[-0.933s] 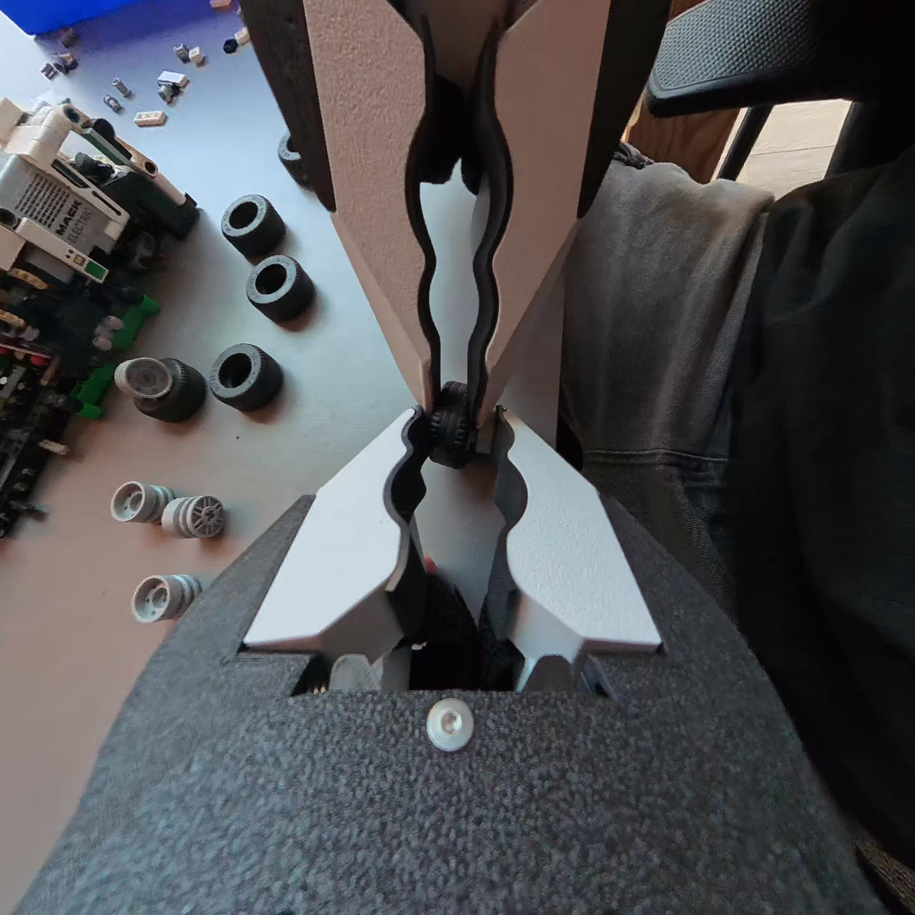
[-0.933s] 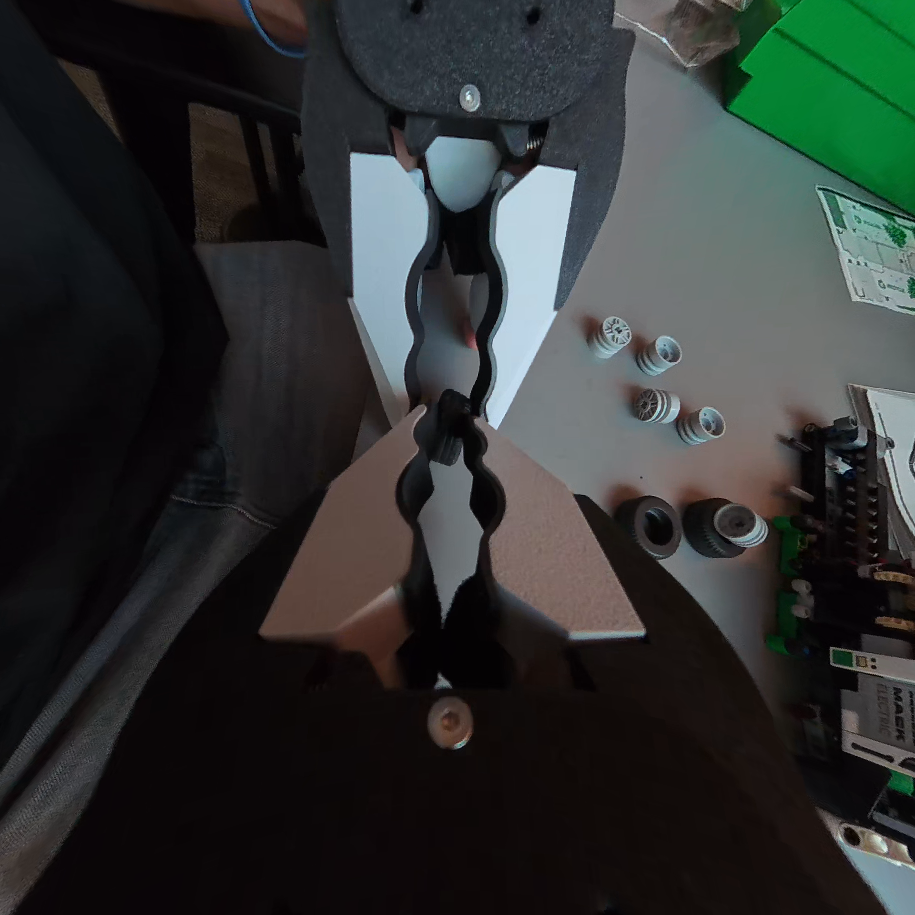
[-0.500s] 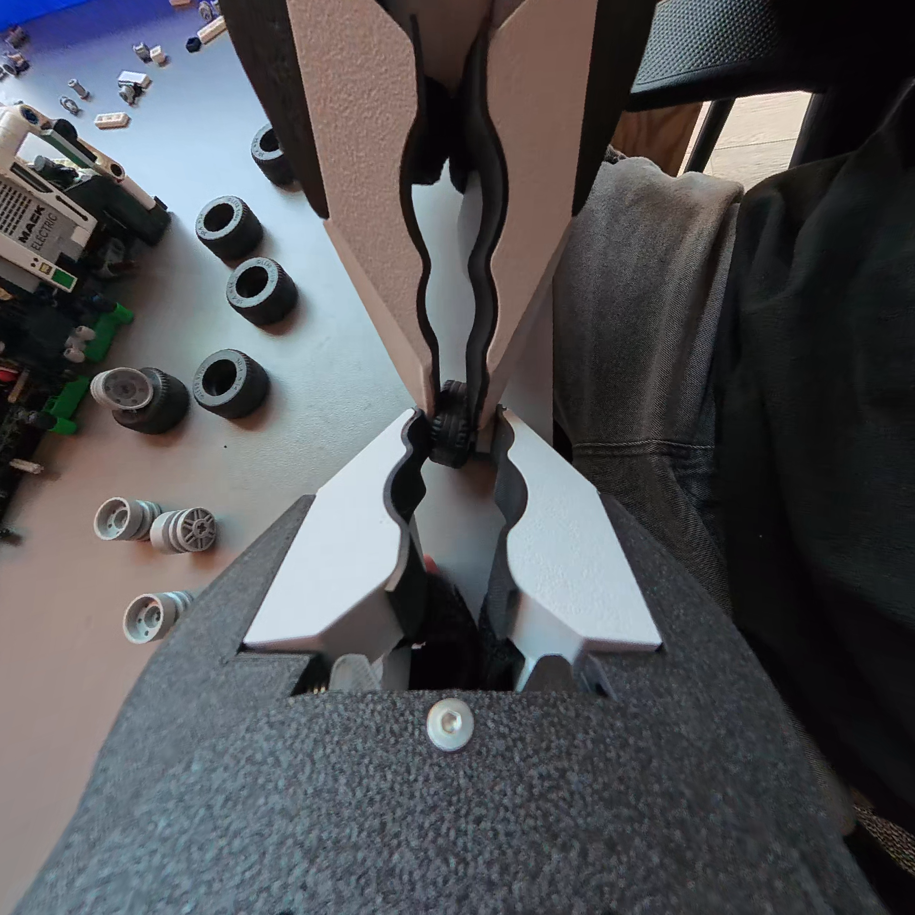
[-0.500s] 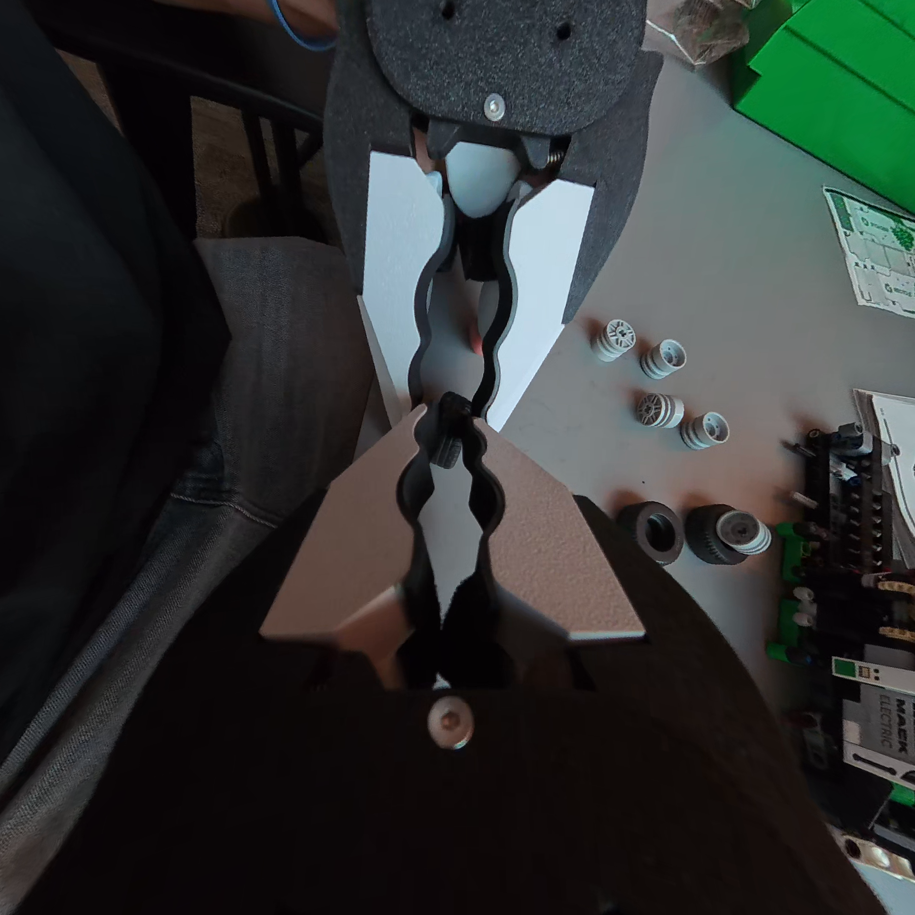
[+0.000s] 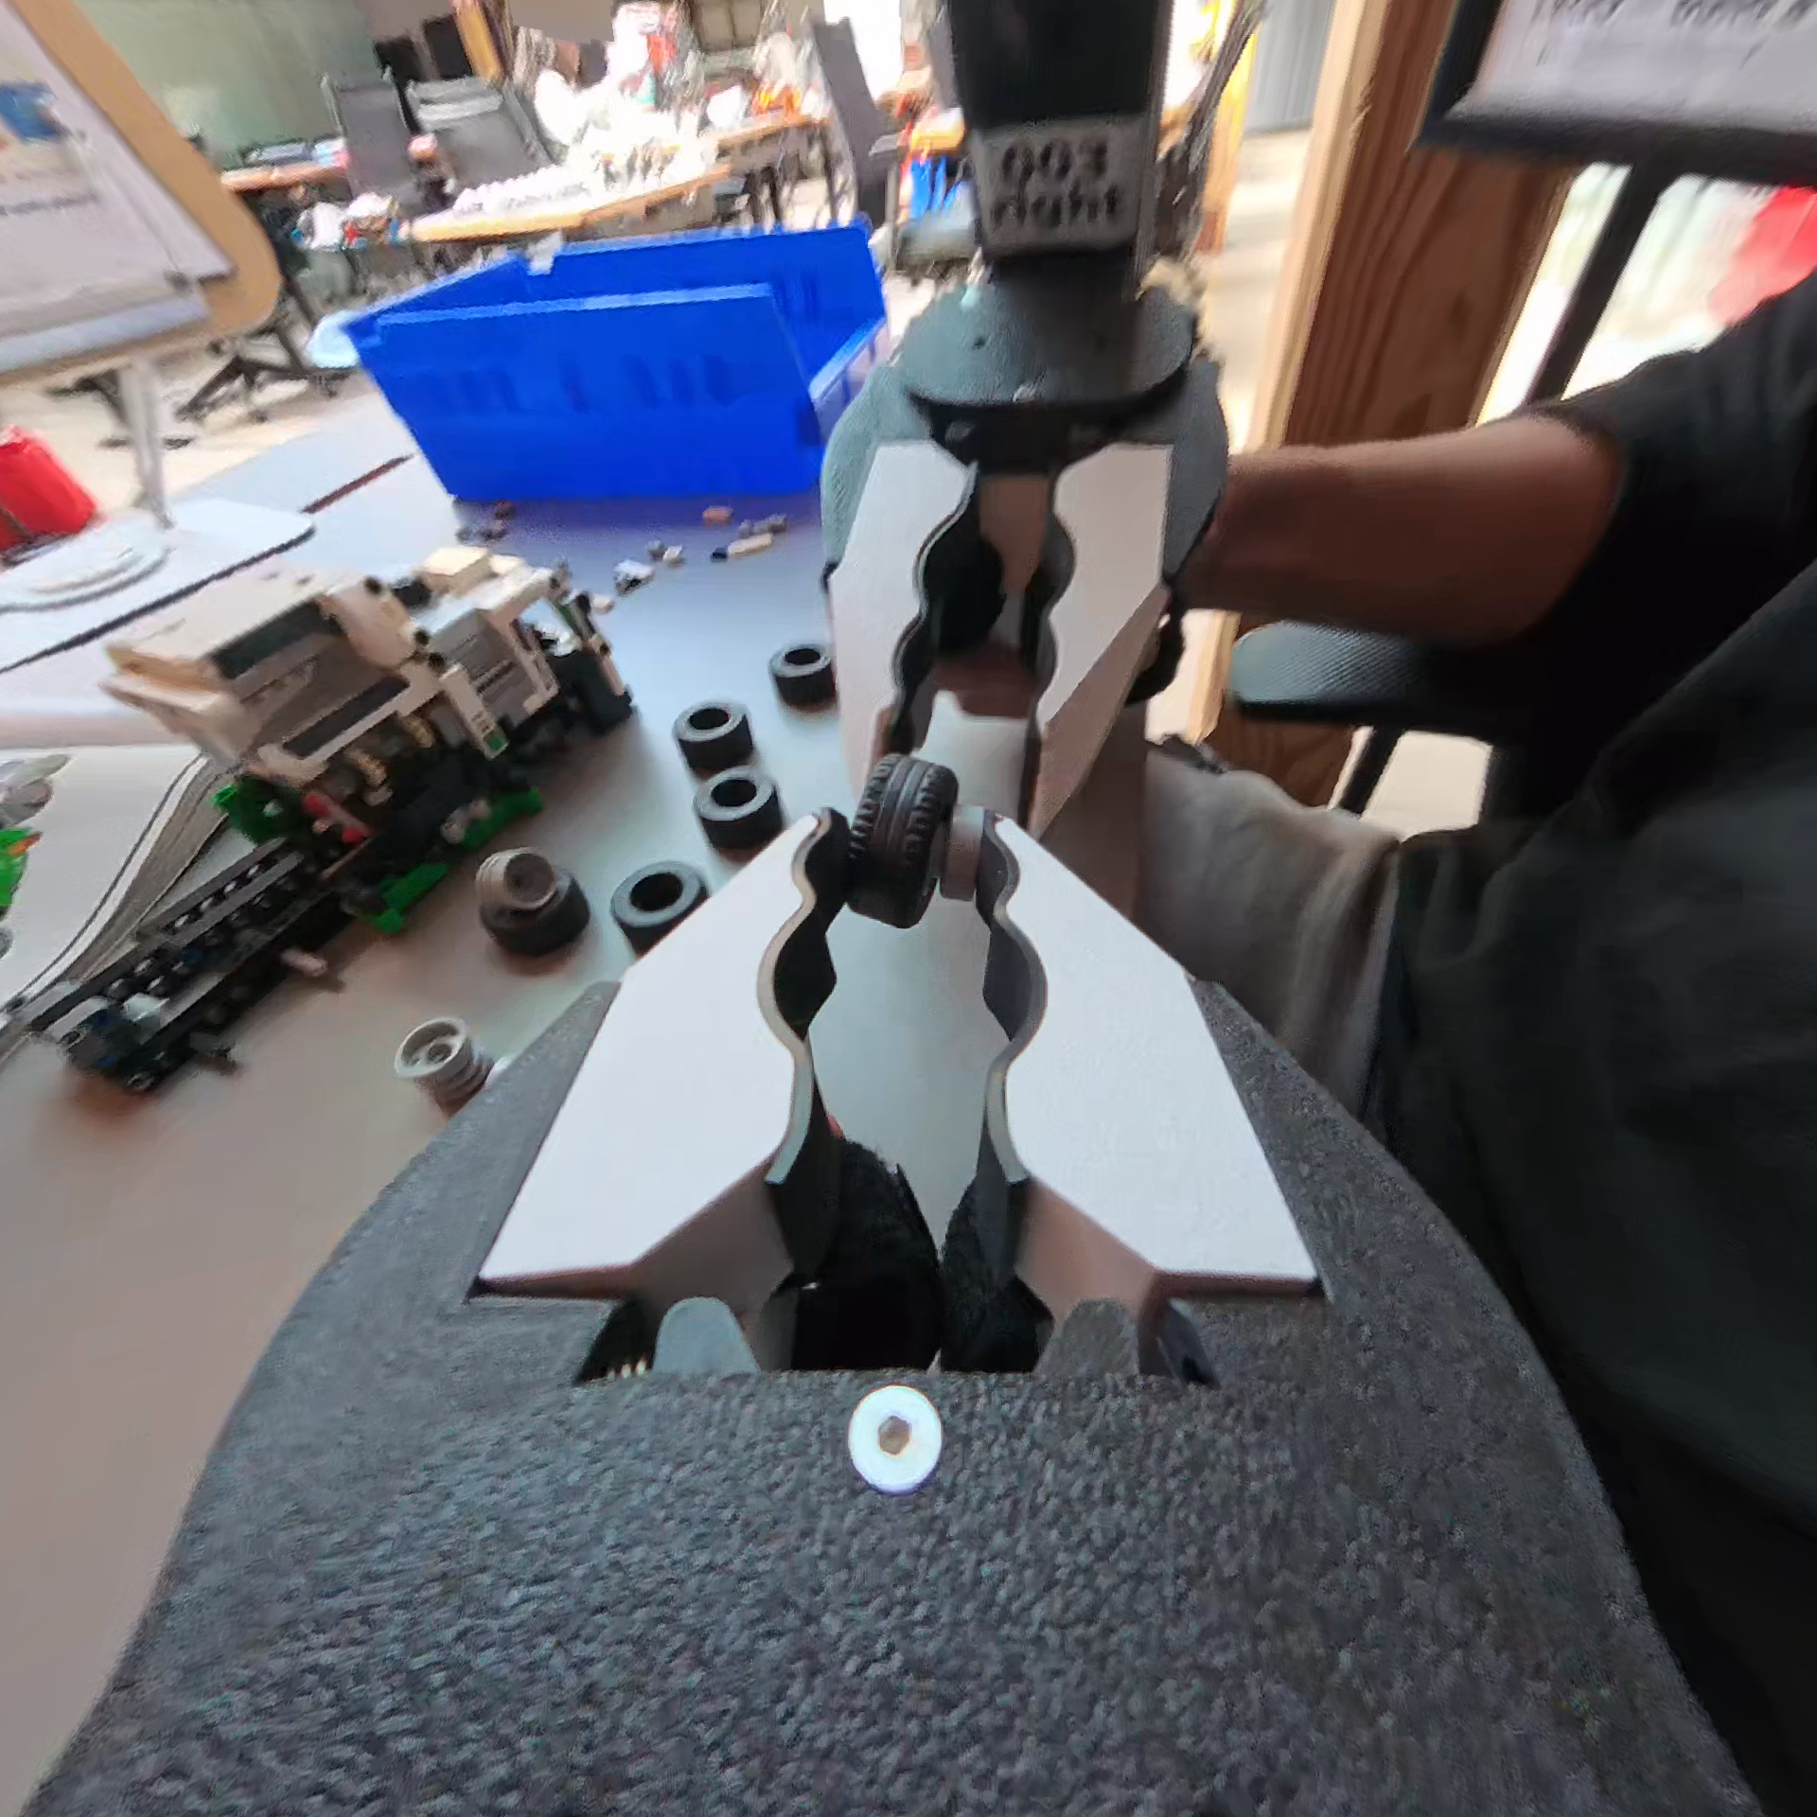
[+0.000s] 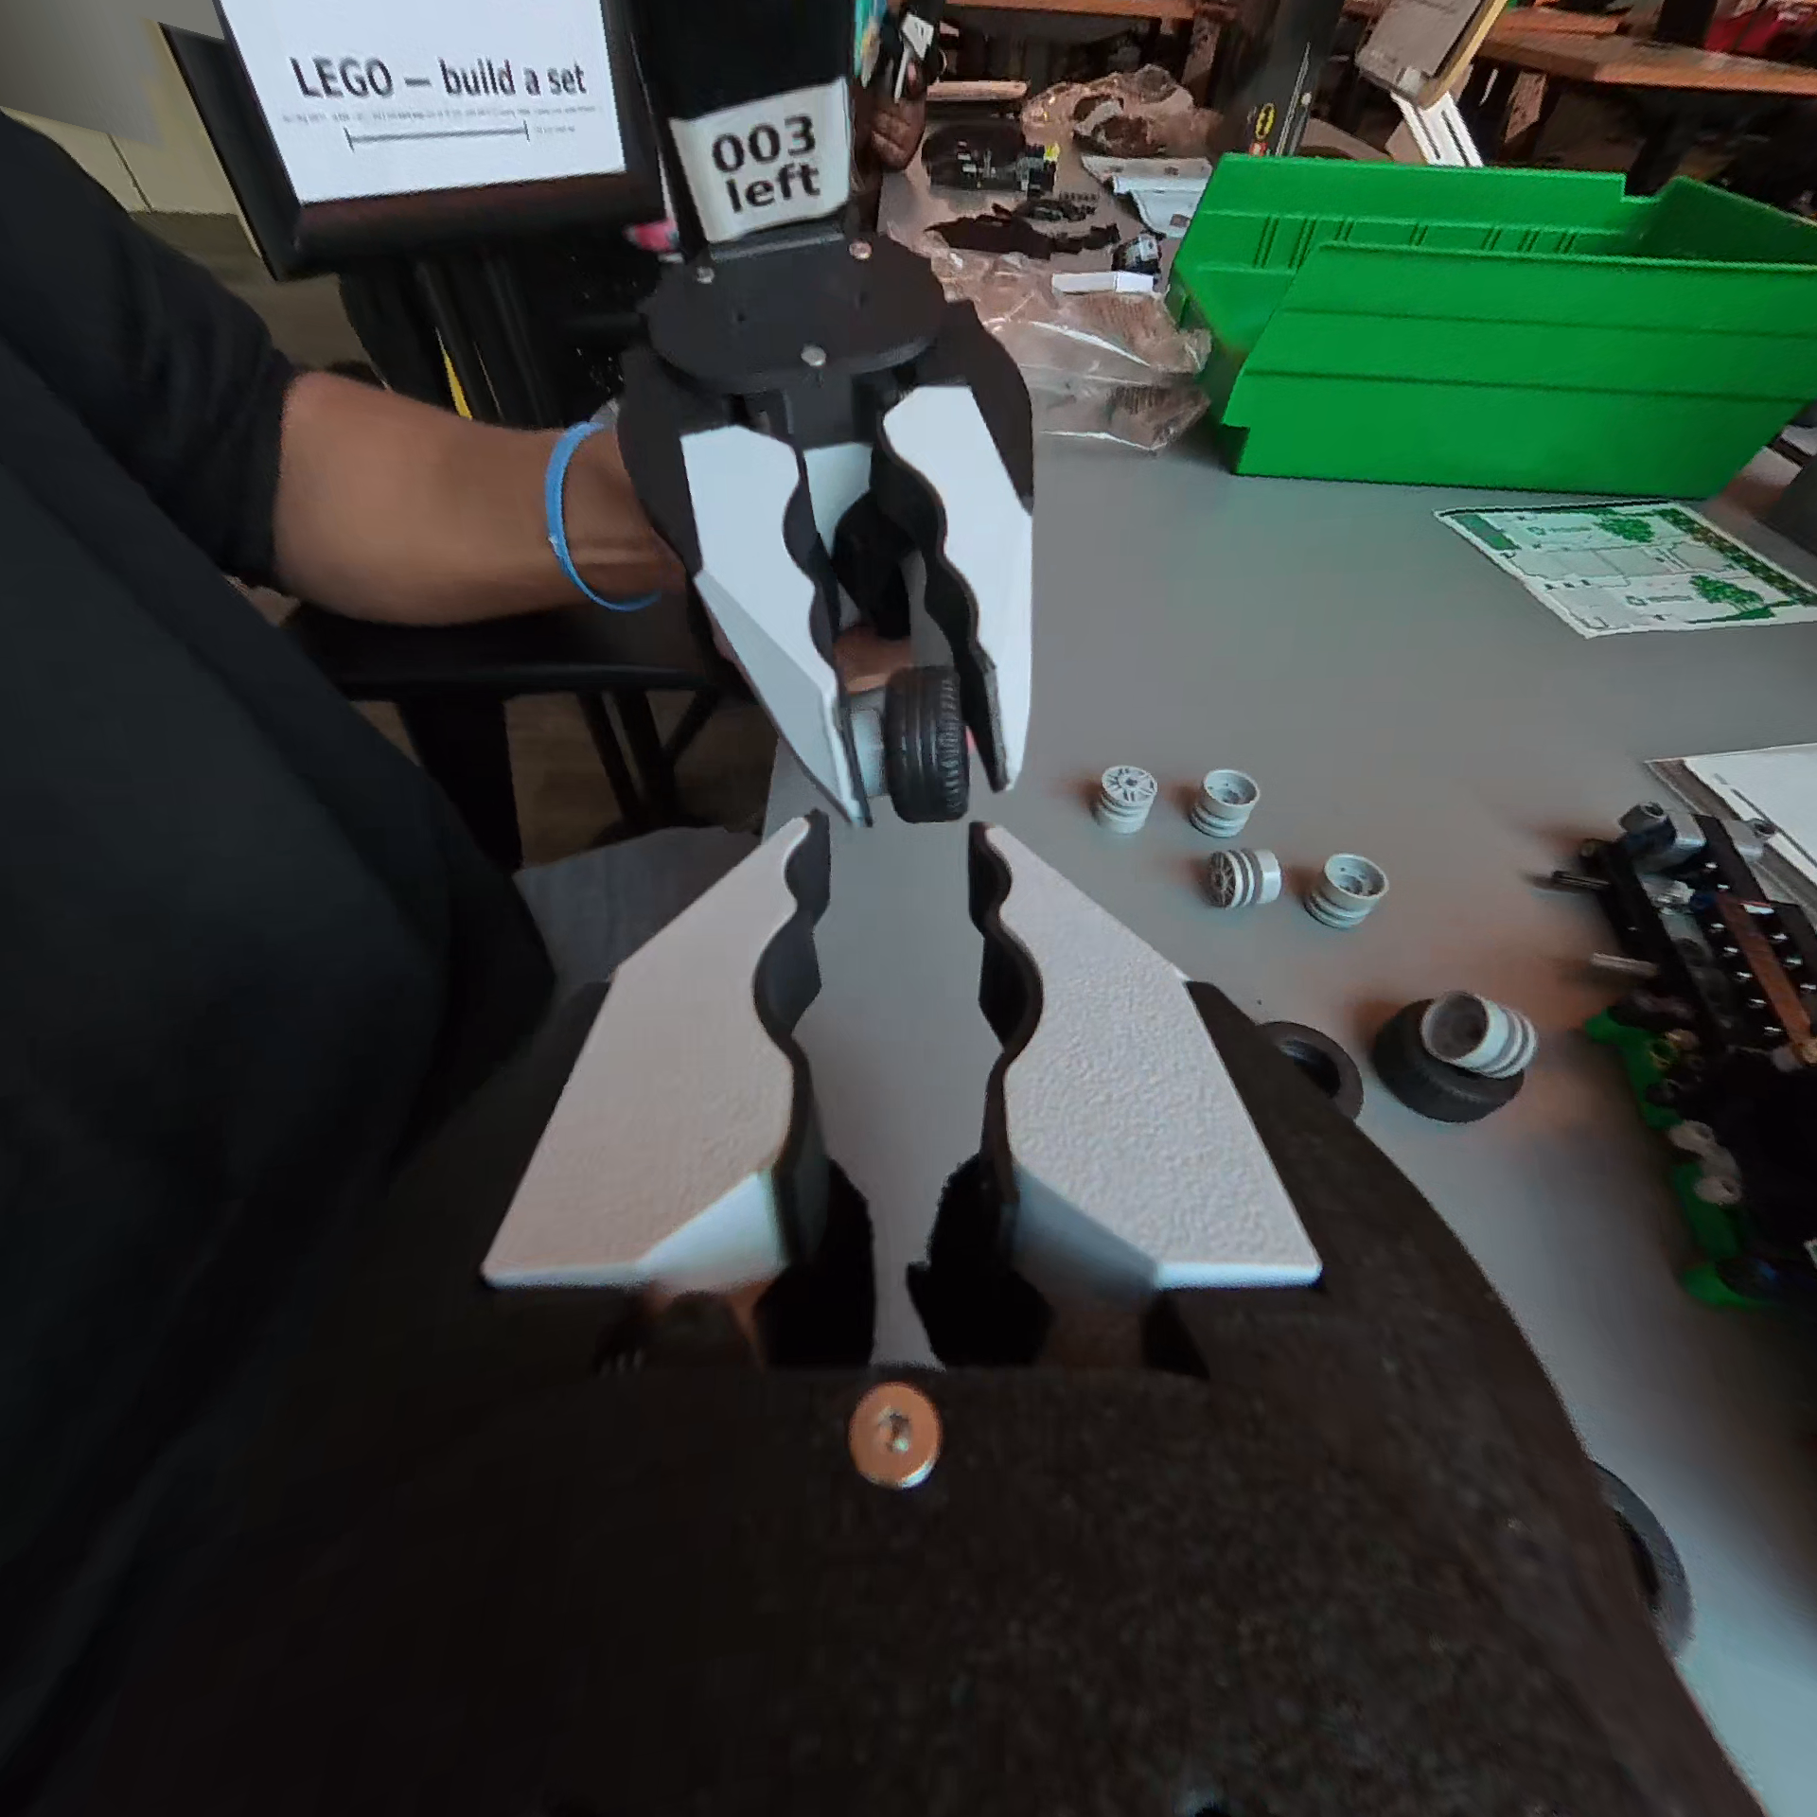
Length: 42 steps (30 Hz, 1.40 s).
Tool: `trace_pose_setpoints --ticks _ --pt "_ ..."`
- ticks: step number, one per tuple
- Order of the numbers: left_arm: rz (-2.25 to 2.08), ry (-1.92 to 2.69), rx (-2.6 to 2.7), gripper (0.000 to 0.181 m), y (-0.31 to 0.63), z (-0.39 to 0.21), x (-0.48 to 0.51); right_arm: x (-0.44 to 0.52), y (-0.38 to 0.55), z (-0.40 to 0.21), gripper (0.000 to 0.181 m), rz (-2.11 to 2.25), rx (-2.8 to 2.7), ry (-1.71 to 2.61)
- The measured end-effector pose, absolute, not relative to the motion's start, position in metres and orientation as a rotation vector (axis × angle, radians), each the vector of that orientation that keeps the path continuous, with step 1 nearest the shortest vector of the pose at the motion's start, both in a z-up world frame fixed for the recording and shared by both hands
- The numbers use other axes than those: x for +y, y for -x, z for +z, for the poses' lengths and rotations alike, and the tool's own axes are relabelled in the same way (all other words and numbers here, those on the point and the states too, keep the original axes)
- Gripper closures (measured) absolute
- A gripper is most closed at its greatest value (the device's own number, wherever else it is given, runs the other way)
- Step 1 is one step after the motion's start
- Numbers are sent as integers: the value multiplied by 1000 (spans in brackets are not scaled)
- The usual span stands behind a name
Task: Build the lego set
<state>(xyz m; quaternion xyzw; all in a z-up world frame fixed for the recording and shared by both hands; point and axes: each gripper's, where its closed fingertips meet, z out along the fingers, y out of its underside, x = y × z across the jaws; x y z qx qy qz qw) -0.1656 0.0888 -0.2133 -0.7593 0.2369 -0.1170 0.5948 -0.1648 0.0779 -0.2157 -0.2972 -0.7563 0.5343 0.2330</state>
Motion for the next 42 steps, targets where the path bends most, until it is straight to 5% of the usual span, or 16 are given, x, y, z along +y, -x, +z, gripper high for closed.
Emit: trace_pose_setpoints --ticks 1,7,19,21,37,42 --pt "-316 1727 550 156 161 -207 86 75 164 -211 152 1522 -2059 810" --pt "-440 1653 431 156 157 -190 88 68 157 -189 141 1919 -1922 851" --pt "-1115 1616 -135 157 171 -183 104 96 183 -200 156 1008 -1781 724" --pt "-1133 1651 -164 157 172 -192 105 113 185 -194 135 871 -1672 734" --pt "-958 1789 106 160 151 -201 97 99 176 -198 149 784 -1720 540" --pt "-941 1802 93 148 150 -204 101 103 178 -207 149 690 -1750 538"
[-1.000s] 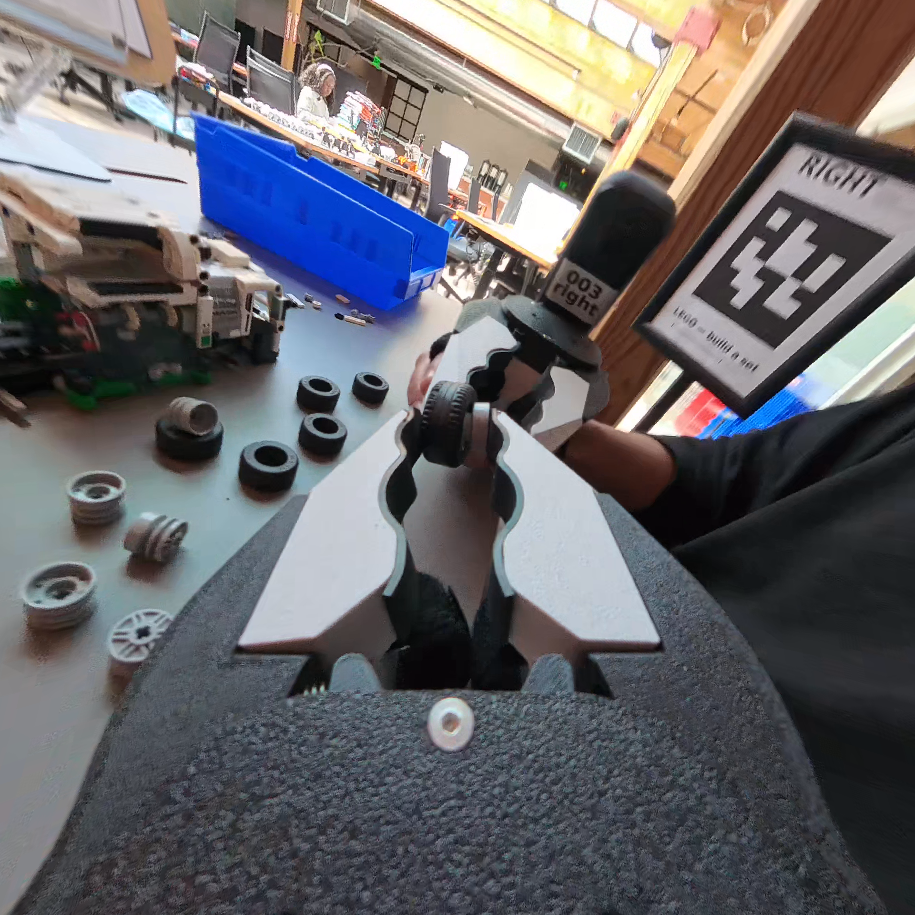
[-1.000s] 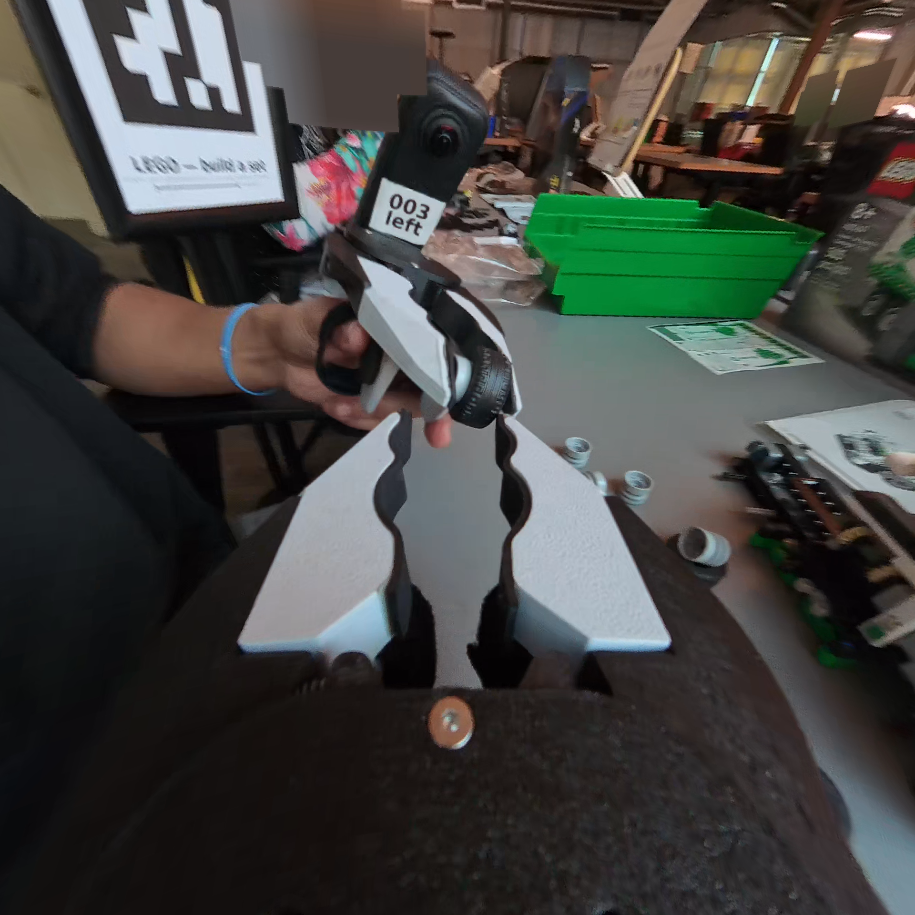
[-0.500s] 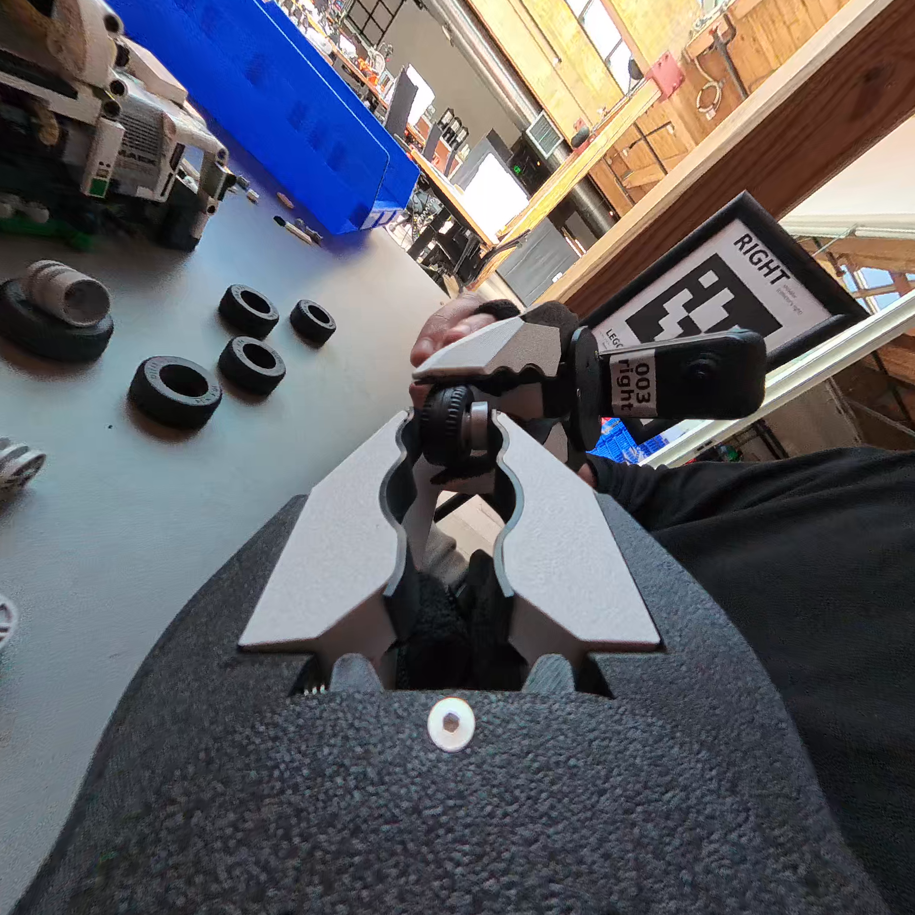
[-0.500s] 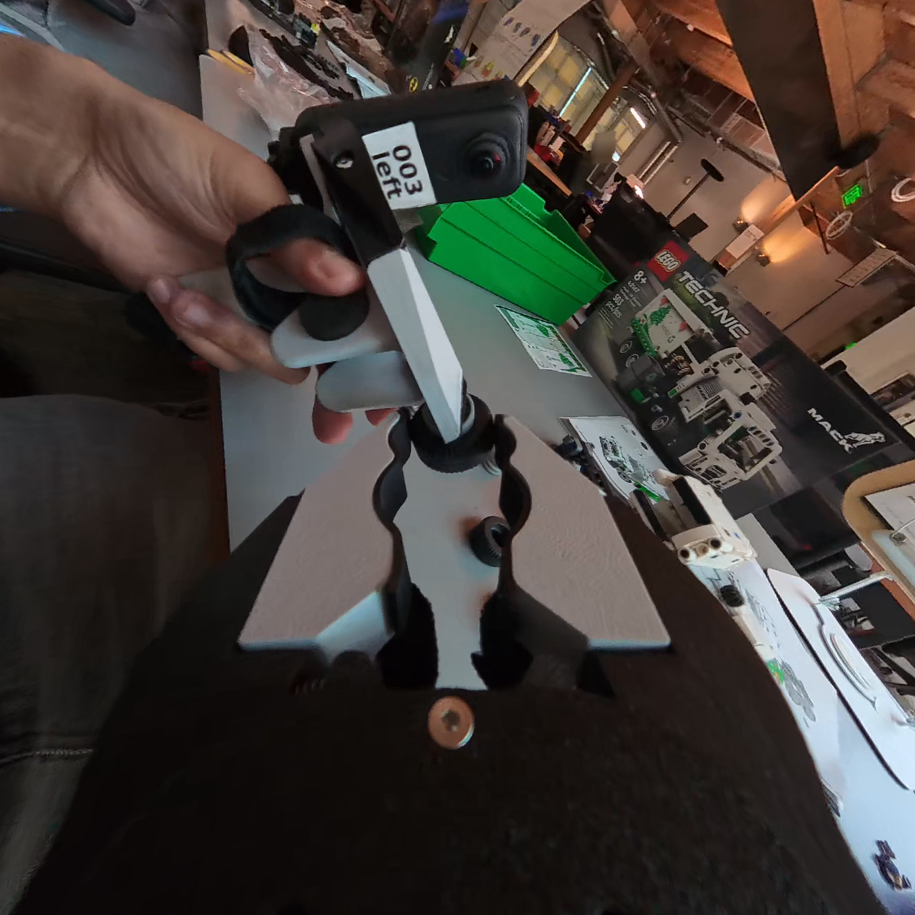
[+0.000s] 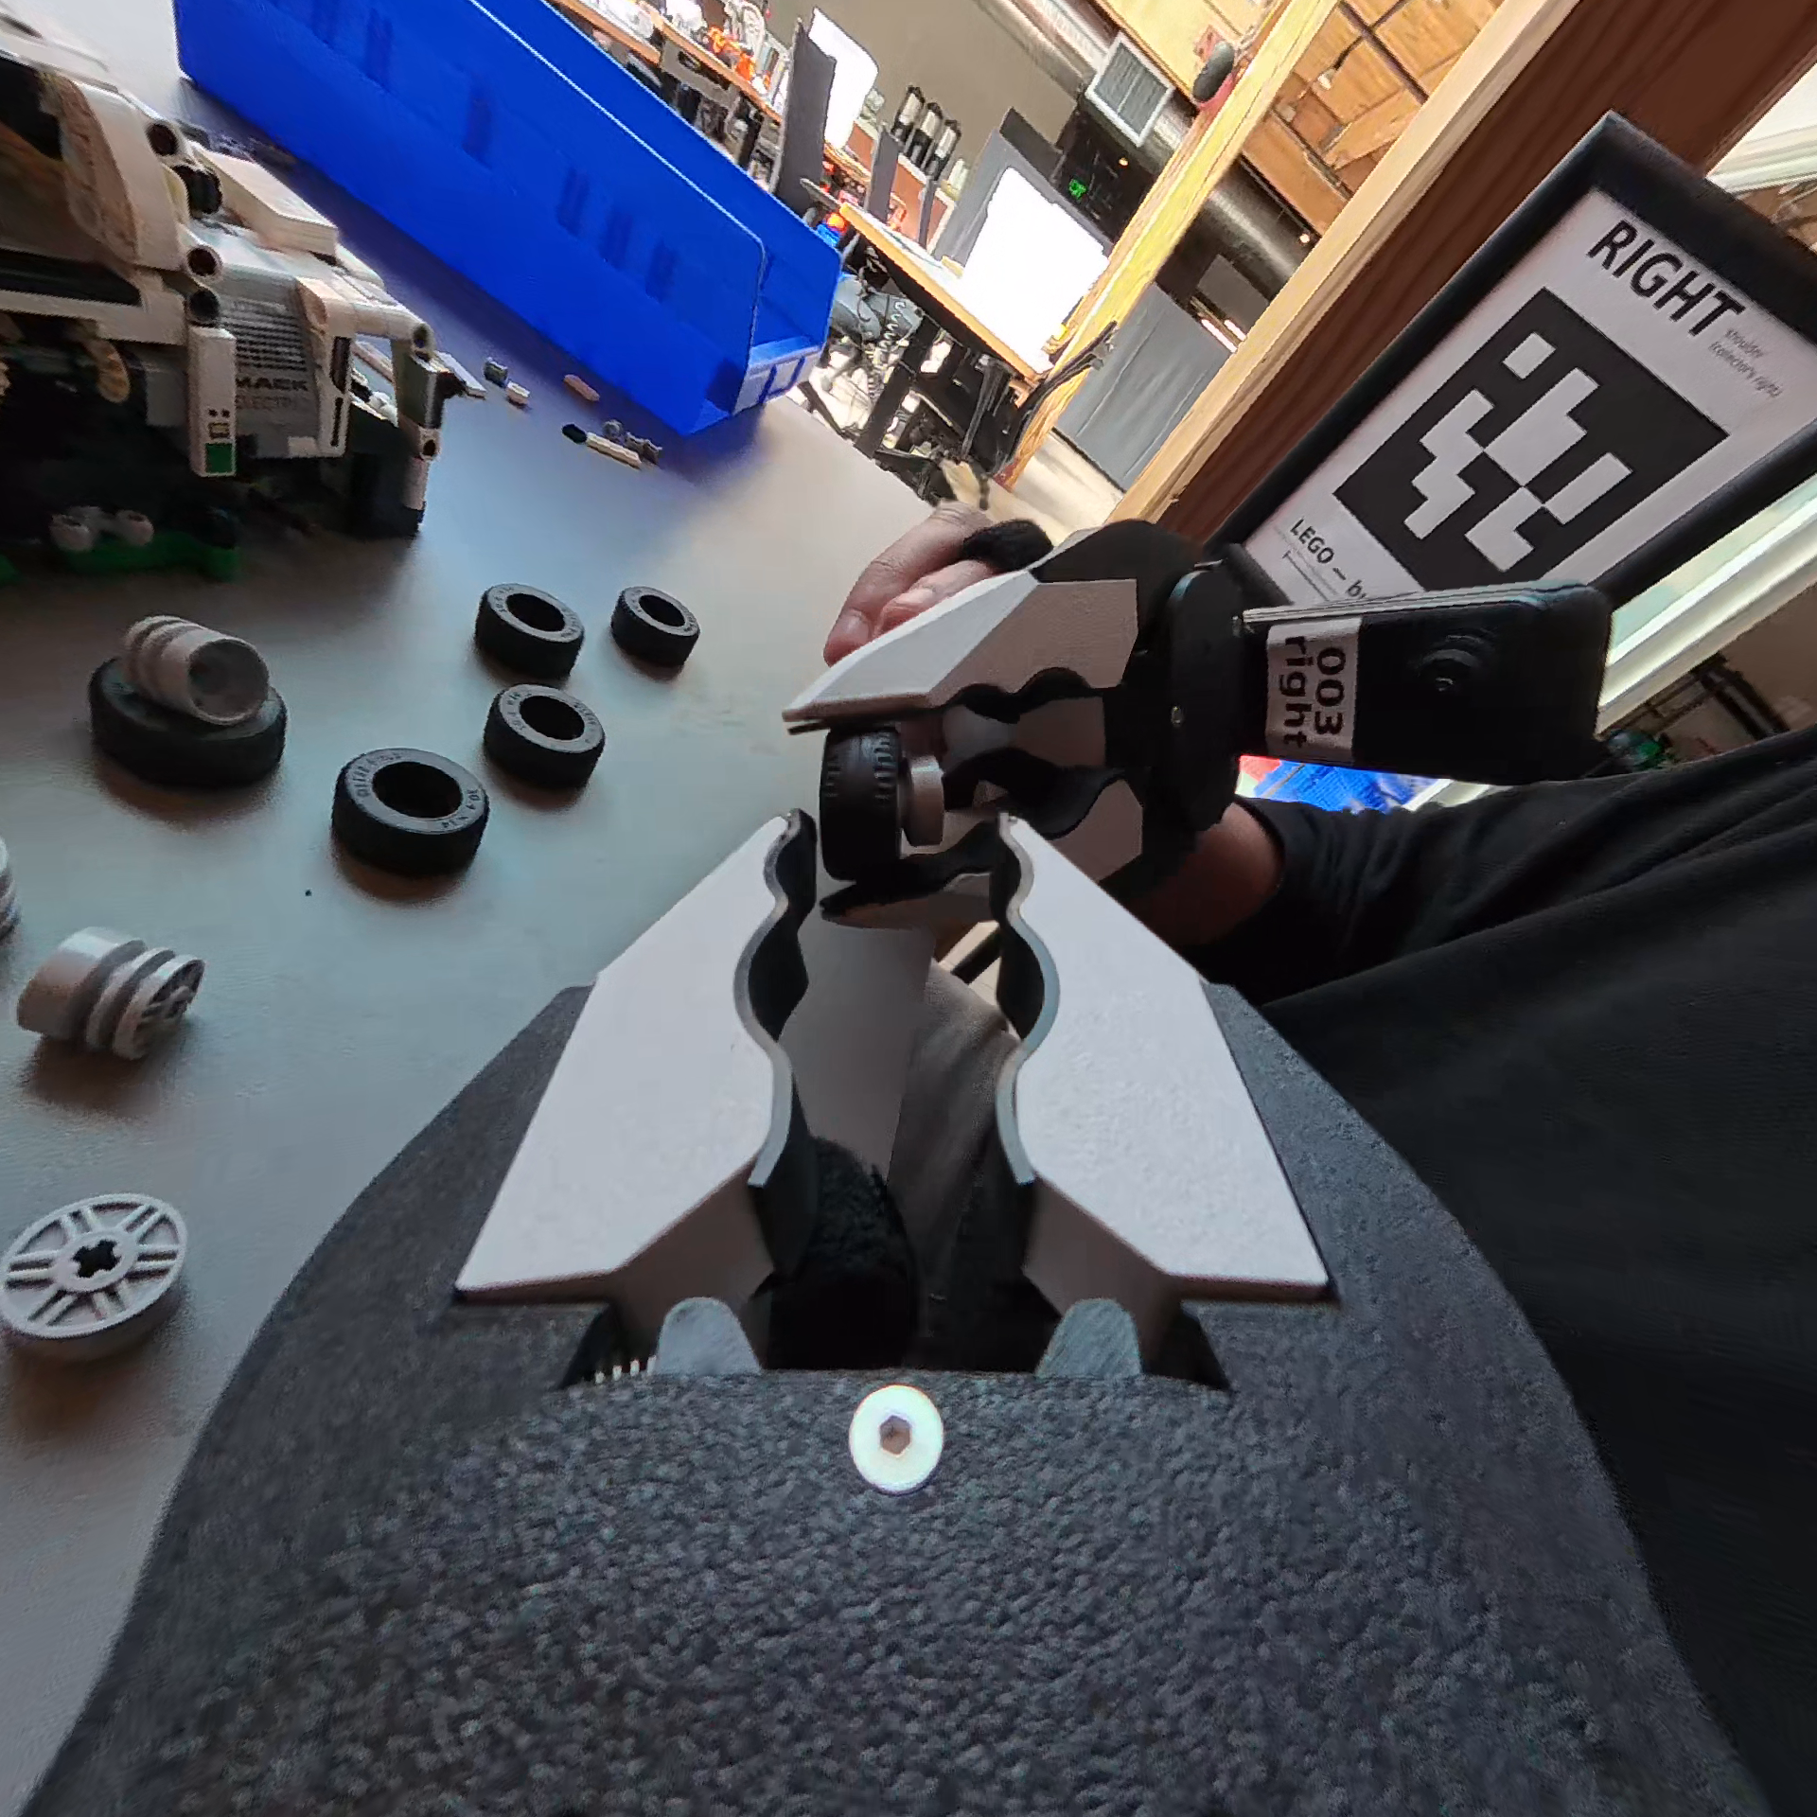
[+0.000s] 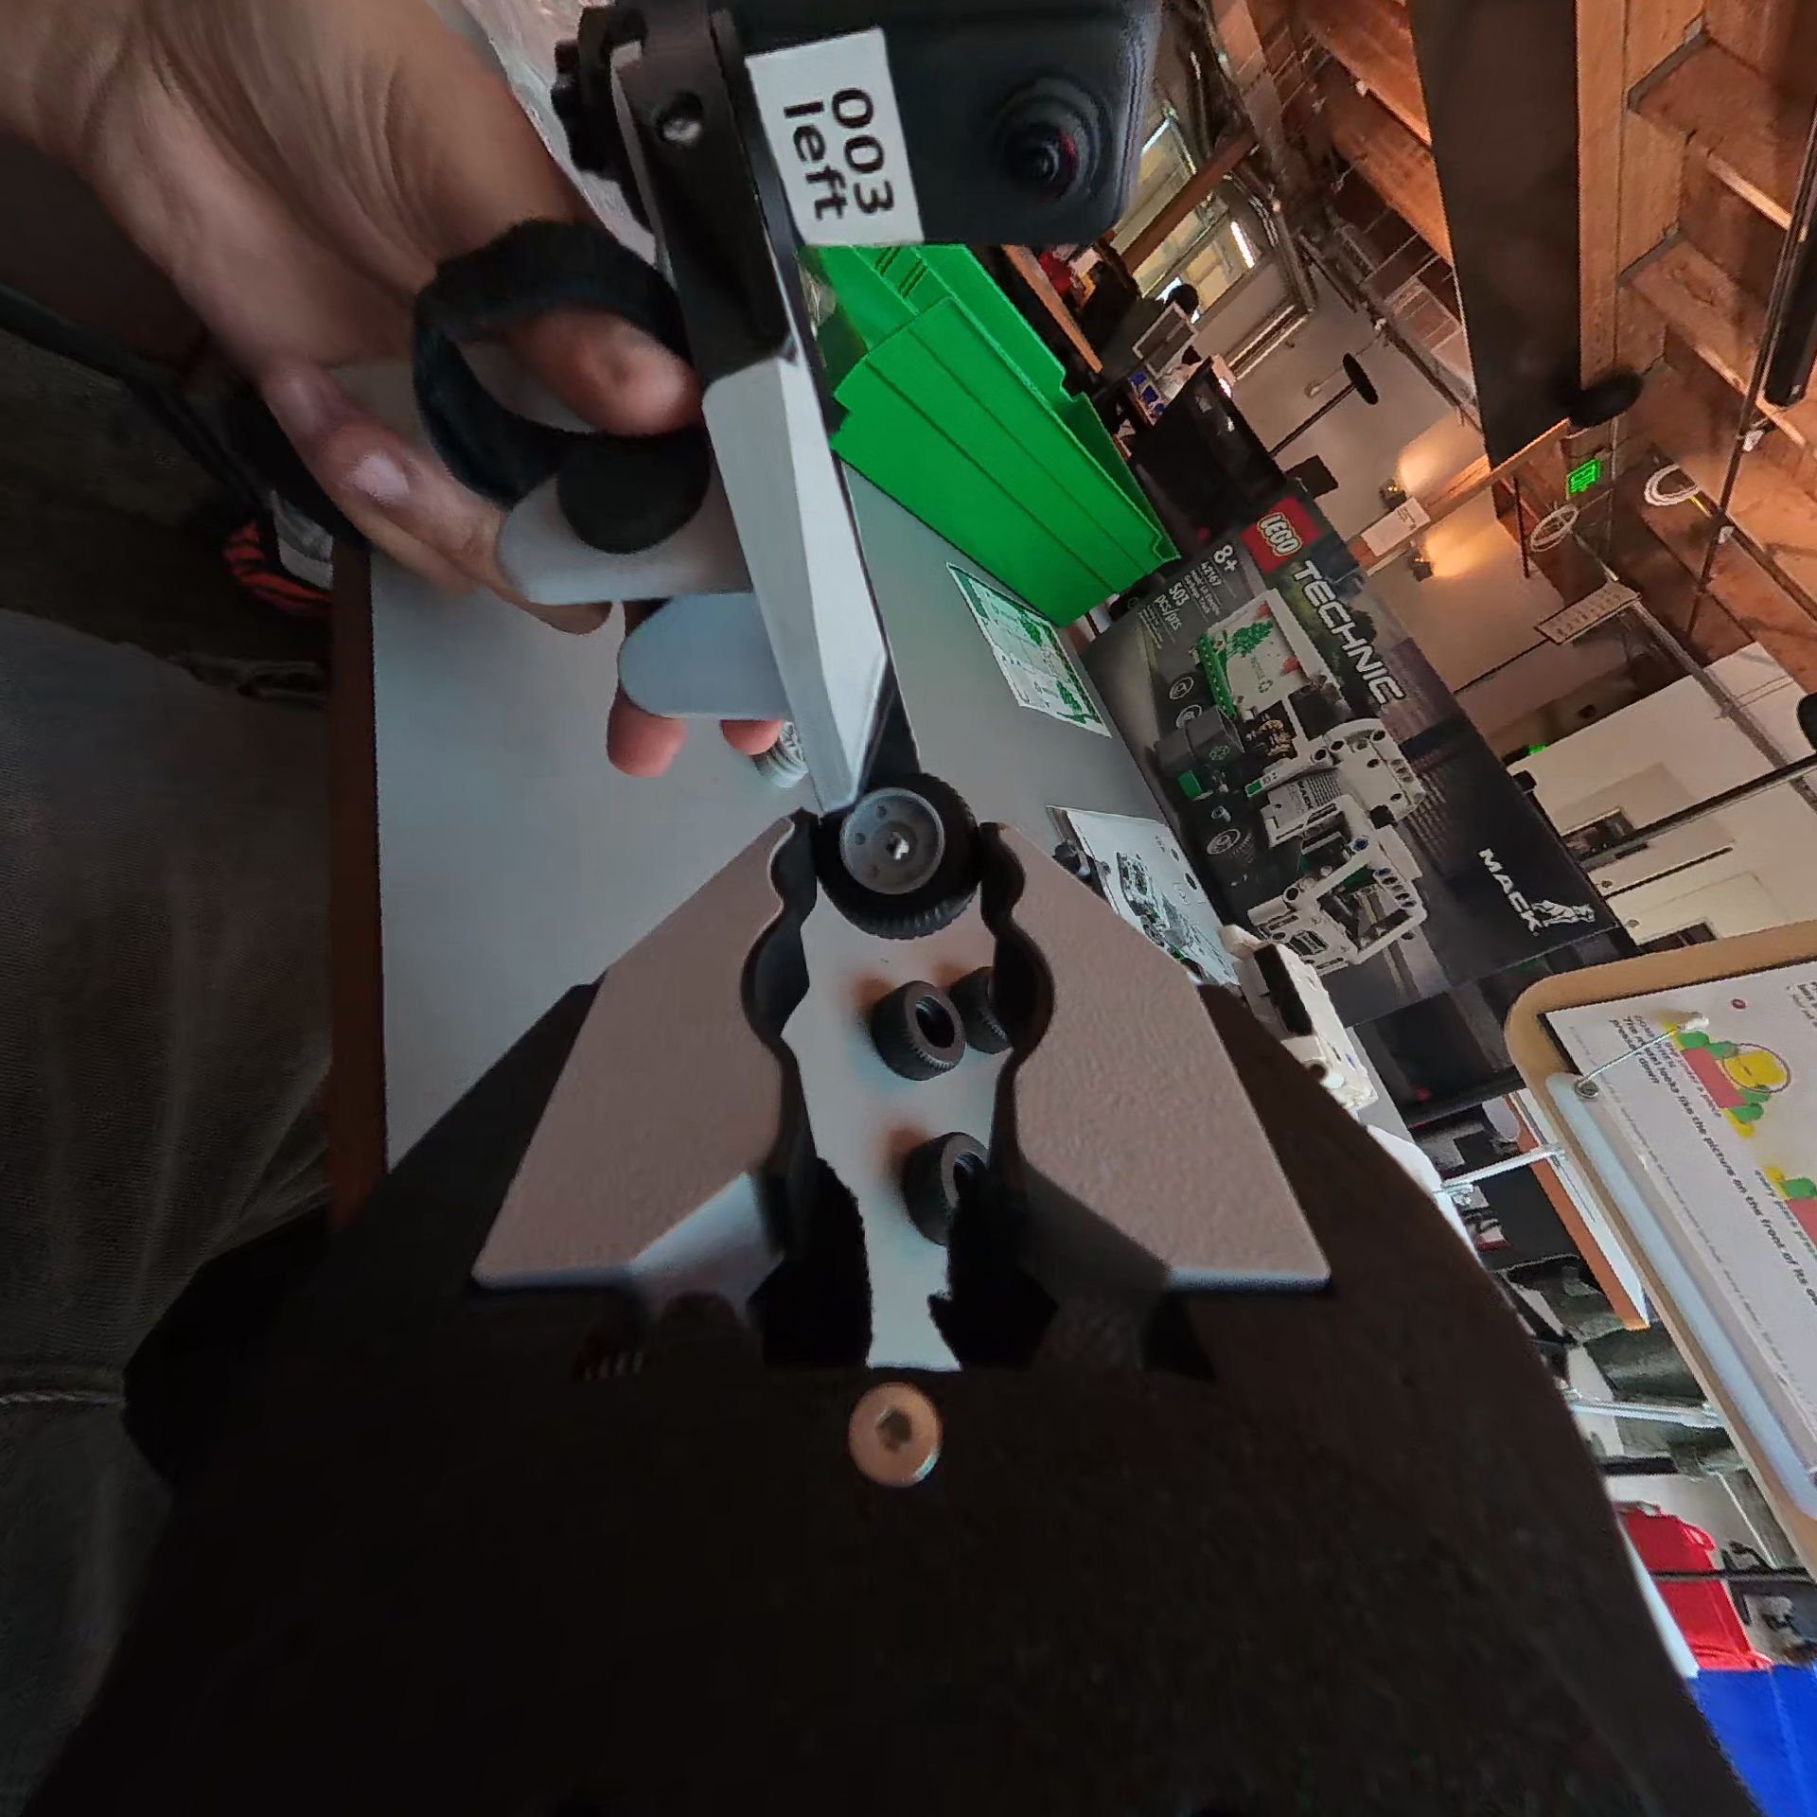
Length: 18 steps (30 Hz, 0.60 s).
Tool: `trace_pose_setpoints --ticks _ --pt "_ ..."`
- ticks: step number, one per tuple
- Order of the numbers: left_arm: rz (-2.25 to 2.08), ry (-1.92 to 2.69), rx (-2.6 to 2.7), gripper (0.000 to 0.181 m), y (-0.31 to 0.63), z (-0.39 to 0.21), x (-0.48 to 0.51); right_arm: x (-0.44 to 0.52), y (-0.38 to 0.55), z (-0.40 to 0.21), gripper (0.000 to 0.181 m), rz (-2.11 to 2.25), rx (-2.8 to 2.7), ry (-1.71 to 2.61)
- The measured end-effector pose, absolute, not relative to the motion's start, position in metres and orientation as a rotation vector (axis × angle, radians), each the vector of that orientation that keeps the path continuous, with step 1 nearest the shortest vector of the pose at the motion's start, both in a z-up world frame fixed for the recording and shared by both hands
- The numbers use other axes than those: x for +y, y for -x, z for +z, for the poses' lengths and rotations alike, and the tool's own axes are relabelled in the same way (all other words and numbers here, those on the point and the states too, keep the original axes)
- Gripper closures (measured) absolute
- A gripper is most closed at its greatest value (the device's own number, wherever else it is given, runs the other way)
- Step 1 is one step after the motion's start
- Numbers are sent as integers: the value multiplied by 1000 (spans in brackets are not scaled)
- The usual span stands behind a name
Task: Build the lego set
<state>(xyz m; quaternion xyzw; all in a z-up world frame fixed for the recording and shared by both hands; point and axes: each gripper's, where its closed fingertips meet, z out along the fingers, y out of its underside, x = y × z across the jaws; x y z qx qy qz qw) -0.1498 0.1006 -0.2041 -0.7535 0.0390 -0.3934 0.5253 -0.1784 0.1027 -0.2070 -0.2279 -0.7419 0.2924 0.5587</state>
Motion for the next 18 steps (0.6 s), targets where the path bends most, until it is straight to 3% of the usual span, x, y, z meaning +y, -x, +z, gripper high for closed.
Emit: trace_pose_setpoints --ticks 3,8,13,15,18 --pt "-792 1838 89 158 156 -208 105 102 181 -212 149 611 -1773 537" --pt "-533 1943 179 159 161 -218 104 102 182 -220 149 578 -1806 586" --pt "-574 1765 469 160 141 -195 86 83 158 -199 137 1353 -1890 789" --pt "-593 1716 554 160 137 -191 78 72 143 -184 144 1720 -1922 786" --pt "-629 1681 578 160 137 -190 76 69 146 -185 150 1771 -1918 789"
